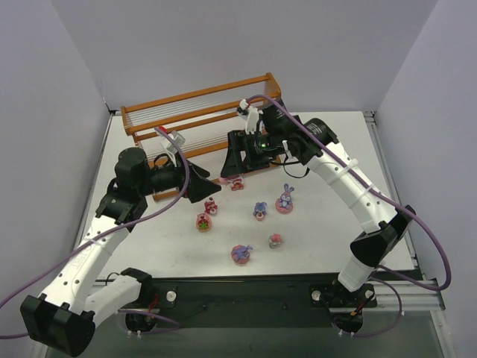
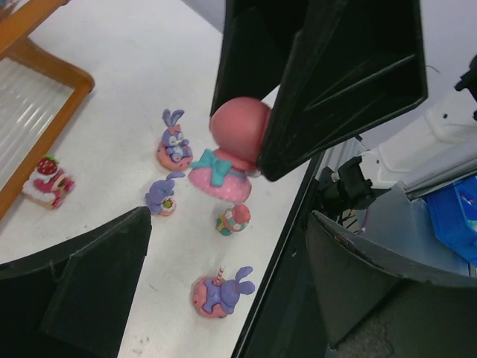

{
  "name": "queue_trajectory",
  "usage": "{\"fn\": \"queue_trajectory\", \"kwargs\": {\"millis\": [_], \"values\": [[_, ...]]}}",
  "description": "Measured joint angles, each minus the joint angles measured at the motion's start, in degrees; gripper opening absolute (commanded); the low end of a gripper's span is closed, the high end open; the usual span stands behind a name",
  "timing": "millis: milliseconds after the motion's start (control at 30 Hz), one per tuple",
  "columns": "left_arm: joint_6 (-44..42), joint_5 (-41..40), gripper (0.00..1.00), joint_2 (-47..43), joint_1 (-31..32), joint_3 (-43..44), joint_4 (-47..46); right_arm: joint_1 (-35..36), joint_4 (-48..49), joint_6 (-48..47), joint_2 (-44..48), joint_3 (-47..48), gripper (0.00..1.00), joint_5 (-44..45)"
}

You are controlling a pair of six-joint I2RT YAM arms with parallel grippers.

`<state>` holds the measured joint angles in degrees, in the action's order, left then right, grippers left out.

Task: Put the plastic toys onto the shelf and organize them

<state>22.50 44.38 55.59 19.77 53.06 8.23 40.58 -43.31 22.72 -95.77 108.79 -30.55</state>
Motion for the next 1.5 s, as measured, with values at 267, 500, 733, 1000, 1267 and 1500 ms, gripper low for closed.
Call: {"fn": "queue_trajectory", "kwargs": {"millis": [267,500,733,1000,1267,1500], "values": [[-0.52,0.83,0.79,2.43,5.68,0.04,-2.25,0.0,-0.48,1.7,0.04,-0.07,0.01,-4.81],[-0.79,-1.09,0.61,3.26,6.71,0.04,-2.58,0.2,-0.52,2.6,0.11,-0.09,0.01,-6.67],[-0.26,-1.7,0.44,3.19,6.88,0.04,-3.15,0.37,-0.35,2.78,0.52,-0.44,0.02,-6.99],[0.44,-1.92,0.0,3.19,7.1,-0.33,-3.89,0.46,-0.24,2.82,0.63,-0.48,0.21,-6.45],[2.03,-3.74,0.0,2.25,7.32,-2.4,-5.46,2.47,0.24,2.91,0.63,-0.48,0.63,-1.27],[3.58,-8.39,0.0,-0.24,7.65,-3.39,-6.86,4.5,7.32,5.97,3.89,-5.97,0.79,6.01]]}}
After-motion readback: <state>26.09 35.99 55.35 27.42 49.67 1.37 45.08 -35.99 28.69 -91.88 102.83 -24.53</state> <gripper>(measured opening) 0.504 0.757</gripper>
